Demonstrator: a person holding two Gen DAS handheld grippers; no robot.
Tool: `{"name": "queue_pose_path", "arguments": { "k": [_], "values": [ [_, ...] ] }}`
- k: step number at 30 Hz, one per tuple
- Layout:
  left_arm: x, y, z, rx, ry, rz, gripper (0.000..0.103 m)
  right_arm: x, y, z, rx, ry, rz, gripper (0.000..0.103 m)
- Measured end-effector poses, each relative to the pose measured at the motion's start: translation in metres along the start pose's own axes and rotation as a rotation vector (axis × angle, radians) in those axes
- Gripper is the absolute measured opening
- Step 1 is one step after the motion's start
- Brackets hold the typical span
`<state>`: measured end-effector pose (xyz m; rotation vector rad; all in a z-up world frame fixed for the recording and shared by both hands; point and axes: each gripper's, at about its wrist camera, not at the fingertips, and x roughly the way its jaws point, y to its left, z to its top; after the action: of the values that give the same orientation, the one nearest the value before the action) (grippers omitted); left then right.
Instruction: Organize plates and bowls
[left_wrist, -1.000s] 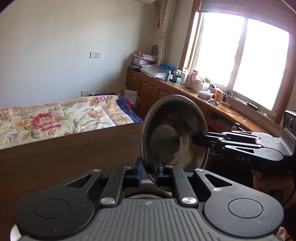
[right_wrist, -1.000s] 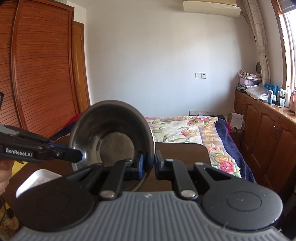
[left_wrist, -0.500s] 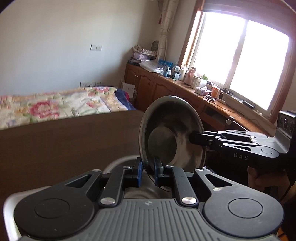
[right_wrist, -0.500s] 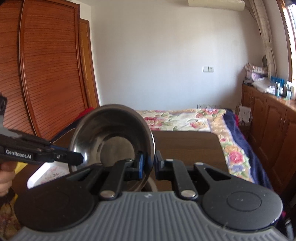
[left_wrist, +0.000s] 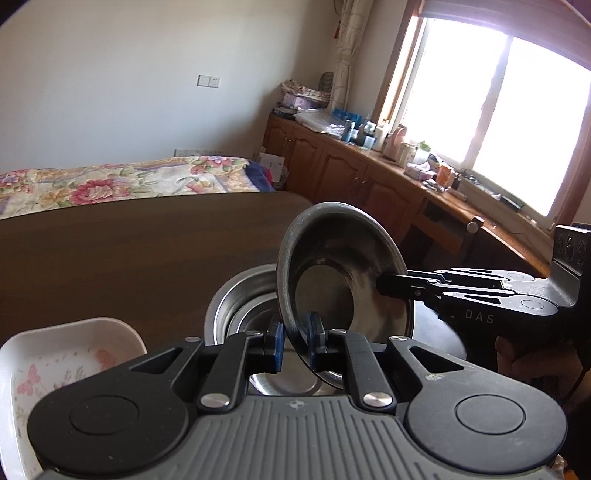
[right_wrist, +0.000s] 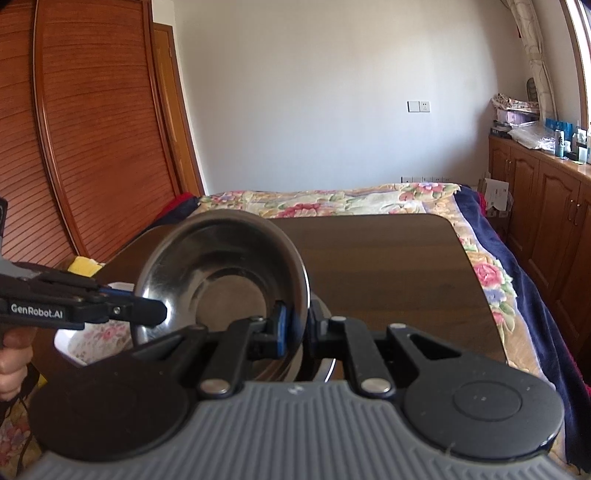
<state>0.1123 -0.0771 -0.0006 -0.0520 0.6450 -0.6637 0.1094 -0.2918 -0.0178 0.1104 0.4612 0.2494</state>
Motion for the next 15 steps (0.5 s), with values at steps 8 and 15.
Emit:
{"name": "queue_pose_path", "arguments": {
  "k": [8,15],
  "values": [
    [0.007,0.001,-0.010,0.015,0.006,0.041,0.014,0.005,0.002,-0.010,0.011,0.020,0.003,0.014],
    [0.012,-0.005,-0.017,0.078,-0.004,0.111,0.015,0.009,0.015,-0.017,-0.060,0.013,-0.019,0.015]
  ]
}}
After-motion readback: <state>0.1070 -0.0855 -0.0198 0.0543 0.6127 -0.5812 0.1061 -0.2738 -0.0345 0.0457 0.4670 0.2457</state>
